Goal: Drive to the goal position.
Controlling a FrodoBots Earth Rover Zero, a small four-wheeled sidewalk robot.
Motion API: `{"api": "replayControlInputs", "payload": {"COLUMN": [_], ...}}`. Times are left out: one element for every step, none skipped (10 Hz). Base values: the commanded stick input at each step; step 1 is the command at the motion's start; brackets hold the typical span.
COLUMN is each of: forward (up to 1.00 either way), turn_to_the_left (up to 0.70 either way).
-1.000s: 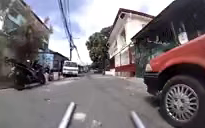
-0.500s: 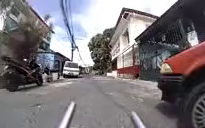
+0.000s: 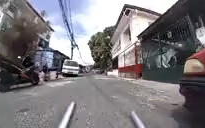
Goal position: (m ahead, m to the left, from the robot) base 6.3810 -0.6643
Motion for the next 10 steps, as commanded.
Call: {"api": "replayControlInputs", "payload": {"forward": [0.85, 0.85, 0.85, 0.85, 0.85, 0.85, 0.85, 0.85, 0.85, 0.85], "turn_to_the_left": [-0.18, -0.02, 0.00, 0.00, 0.00, 0.00, 0.00, 0.00, 0.00, 0.00]}}
